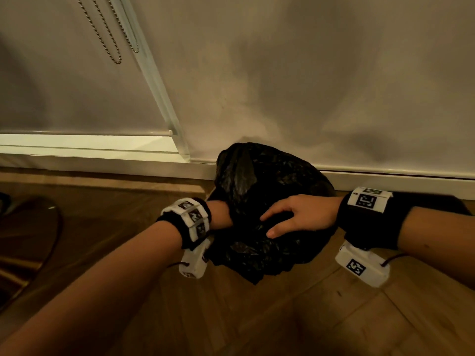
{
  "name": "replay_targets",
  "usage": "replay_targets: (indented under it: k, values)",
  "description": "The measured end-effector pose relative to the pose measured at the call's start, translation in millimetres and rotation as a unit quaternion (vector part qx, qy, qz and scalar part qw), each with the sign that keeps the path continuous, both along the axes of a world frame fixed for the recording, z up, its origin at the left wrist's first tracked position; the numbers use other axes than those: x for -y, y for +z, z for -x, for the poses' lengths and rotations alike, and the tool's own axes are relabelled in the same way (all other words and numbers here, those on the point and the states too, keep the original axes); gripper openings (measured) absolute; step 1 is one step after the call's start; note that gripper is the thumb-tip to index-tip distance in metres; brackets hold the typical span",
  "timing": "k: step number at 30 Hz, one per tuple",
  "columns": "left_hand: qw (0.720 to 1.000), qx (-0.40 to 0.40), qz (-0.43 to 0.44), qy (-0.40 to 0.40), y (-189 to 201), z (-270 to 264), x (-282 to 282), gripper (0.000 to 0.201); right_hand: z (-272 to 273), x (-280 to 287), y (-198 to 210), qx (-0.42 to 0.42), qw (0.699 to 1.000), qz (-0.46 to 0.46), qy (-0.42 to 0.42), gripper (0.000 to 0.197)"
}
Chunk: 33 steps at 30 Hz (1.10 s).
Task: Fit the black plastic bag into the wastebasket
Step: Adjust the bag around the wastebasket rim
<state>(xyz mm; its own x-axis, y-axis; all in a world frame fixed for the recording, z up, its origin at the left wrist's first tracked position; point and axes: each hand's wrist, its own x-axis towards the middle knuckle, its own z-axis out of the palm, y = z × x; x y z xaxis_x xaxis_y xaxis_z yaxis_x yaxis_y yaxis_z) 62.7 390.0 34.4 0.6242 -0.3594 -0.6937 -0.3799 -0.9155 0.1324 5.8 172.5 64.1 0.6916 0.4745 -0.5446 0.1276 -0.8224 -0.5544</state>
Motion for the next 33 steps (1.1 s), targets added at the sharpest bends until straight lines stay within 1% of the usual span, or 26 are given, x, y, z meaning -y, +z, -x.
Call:
replay_targets:
  k: [2, 4, 5, 6, 7, 8, 10, 11, 12, 13, 14, 15, 17, 18, 19, 20, 21, 22, 23, 25, 26, 27, 28, 30, 31, 33]
  values:
    - [0.995, 0.031, 0.083, 0.044, 22, -12, -14, 0.028, 4, 5, 9, -0.003, 1.0, -0.004, 0.0, 0.057]
    - [0.973, 0.064, 0.189, 0.116, 42, -15, -35, 0.025, 7, 10, 22, -0.006, 1.0, -0.025, -0.009, 0.054]
    - [0.945, 0.052, 0.261, 0.189, 47, -13, -43, 0.025, 8, 13, 27, 0.002, 0.999, -0.038, -0.02, 0.055]
    - [0.906, 0.02, 0.328, 0.268, 52, -6, -47, 0.025, 6, 13, 31, 0.021, 0.998, -0.043, -0.034, 0.057]
    - [0.87, -0.014, 0.371, 0.324, 51, 1, -45, 0.03, 2, 10, 33, 0.04, 0.997, -0.036, -0.05, 0.059]
    - [0.859, -0.037, 0.373, 0.349, 51, 7, -39, 0.038, -3, 3, 34, 0.045, 0.997, -0.024, -0.064, 0.059]
    - [0.873, -0.057, 0.329, 0.356, 40, 13, -25, 0.052, -11, -22, 30, 0.006, 0.999, -0.005, -0.045, 0.051]
    - [0.872, -0.059, 0.325, 0.36, 33, 15, -20, 0.049, -11, -37, 27, -0.031, 0.999, 0.007, -0.017, 0.043]
    - [0.862, -0.057, 0.337, 0.373, 28, 15, -17, 0.04, -10, -50, 23, -0.059, 0.998, 0.022, 0.011, 0.033]
    - [0.837, -0.06, 0.365, 0.404, 24, 14, -18, 0.027, -8, -59, 21, -0.068, 0.996, 0.035, 0.039, 0.028]
    - [0.802, -0.068, 0.395, 0.444, 25, 13, -20, 0.018, -4, -62, 22, -0.057, 0.996, 0.036, 0.059, 0.03]
    - [0.76, -0.081, 0.427, 0.484, 24, 11, -26, 0.015, -1, -60, 26, -0.028, 0.997, 0.022, 0.064, 0.035]
    - [0.684, -0.105, 0.478, 0.542, 20, 9, -42, 0.017, 4, -45, 34, 0.04, 0.998, -0.041, 0.023, 0.044]
    - [0.665, -0.104, 0.484, 0.558, 18, 8, -50, 0.019, 6, -35, 32, 0.061, 0.995, -0.078, -0.001, 0.049]
    - [0.656, -0.099, 0.487, 0.569, 14, 7, -56, 0.023, 10, -26, 29, 0.066, 0.992, -0.103, -0.005, 0.057]
    - [0.648, -0.093, 0.491, 0.575, 10, 7, -59, 0.026, 13, -17, 25, 0.049, 0.993, -0.102, 0.012, 0.066]
    - [0.634, -0.09, 0.503, 0.58, 5, 6, -62, 0.026, 18, -10, 18, 0.021, 0.996, -0.075, 0.048, 0.075]
    - [0.633, -0.08, 0.507, 0.579, 3, 7, -64, 0.023, 21, -4, 9, -0.002, 0.995, -0.033, 0.091, 0.08]
    - [0.645, -0.065, 0.501, 0.573, 1, 7, -65, 0.02, 21, 2, 0, -0.008, 0.992, 0.006, 0.126, 0.079]
    - [0.69, 0.001, 0.45, 0.568, -9, 2, -75, 0.021, 17, 15, -11, 0.023, 0.988, 0.047, 0.148, 0.06]
    - [0.697, 0.03, 0.427, 0.576, -13, 0, -81, 0.026, 12, 22, -15, 0.044, 0.987, 0.049, 0.145, 0.05]
    - [0.686, 0.044, 0.416, 0.595, -15, -1, -88, 0.032, 8, 28, -16, 0.063, 0.987, 0.057, 0.139, 0.046]
    - [0.662, 0.037, 0.421, 0.619, -15, 2, -91, 0.039, 6, 34, -18, 0.08, 0.986, 0.063, 0.131, 0.045]
    - [0.615, -0.033, 0.462, 0.639, -9, 13, -93, 0.055, 7, 40, -16, 0.128, 0.985, 0.054, 0.101, 0.05]
    - [0.606, -0.077, 0.482, 0.628, -6, 20, -93, 0.064, 11, 41, -14, 0.164, 0.984, 0.02, 0.074, 0.054]
    - [0.614, -0.145, 0.503, 0.591, -4, 36, -90, 0.072, 25, 41, -12, 0.23, 0.97, -0.049, 0.065, 0.065]
